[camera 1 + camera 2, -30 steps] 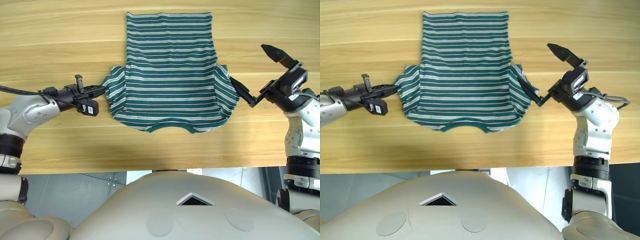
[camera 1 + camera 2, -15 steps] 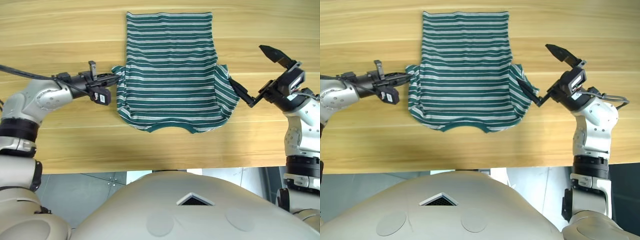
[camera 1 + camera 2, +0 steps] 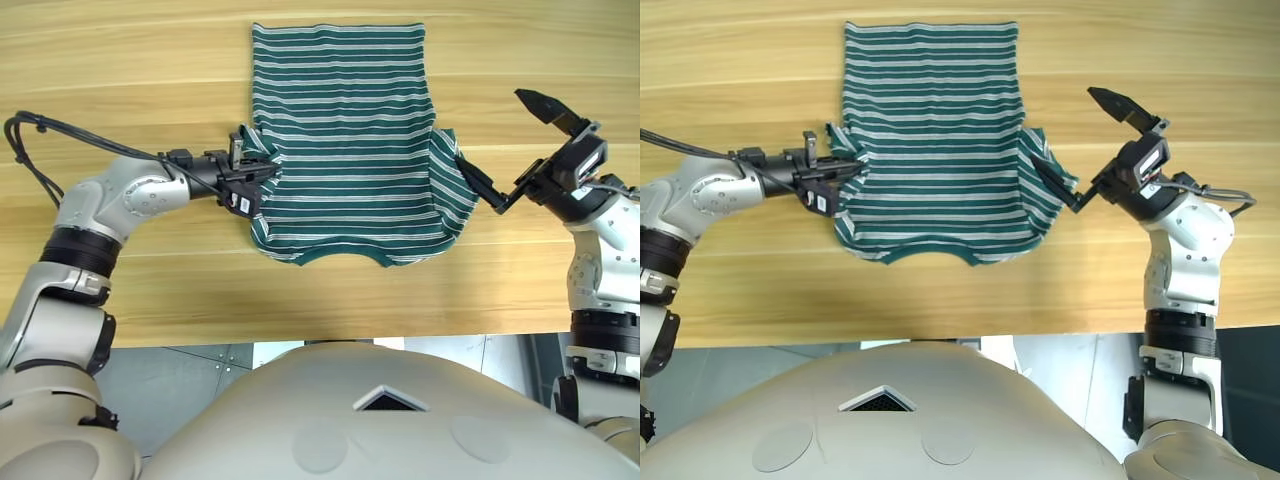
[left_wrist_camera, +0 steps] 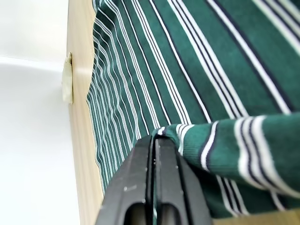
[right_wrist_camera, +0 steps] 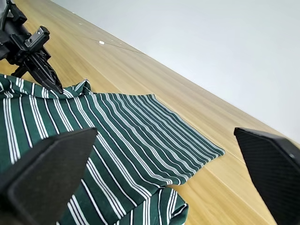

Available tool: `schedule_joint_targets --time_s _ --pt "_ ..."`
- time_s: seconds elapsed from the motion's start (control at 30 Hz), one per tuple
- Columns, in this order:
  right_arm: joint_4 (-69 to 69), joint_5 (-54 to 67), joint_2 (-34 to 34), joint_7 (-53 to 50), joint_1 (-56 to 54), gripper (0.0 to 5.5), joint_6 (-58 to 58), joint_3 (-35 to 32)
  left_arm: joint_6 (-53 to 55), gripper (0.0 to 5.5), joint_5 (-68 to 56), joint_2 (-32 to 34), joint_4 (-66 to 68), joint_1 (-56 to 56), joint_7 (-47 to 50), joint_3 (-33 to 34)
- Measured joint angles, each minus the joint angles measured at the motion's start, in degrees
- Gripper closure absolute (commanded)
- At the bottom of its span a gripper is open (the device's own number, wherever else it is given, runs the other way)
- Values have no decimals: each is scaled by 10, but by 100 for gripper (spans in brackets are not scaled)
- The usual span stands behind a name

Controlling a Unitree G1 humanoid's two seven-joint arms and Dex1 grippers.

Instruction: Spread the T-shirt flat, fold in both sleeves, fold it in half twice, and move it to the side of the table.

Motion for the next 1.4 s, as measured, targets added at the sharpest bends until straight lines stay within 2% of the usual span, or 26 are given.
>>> schedule_joint_targets --time_s 0.4,1.23,1.4 --pt "0 0 4 -1 0 10 -3 3 12 549 -1 -36 3 0 2 -14" --pt "-11 1 13 2 4 10 -3 22 6 549 -28 -60 27 6 -2 -22" --pt "-11 1 13 8 8 10 -3 27 7 481 -58 -60 34 9 -34 -33"
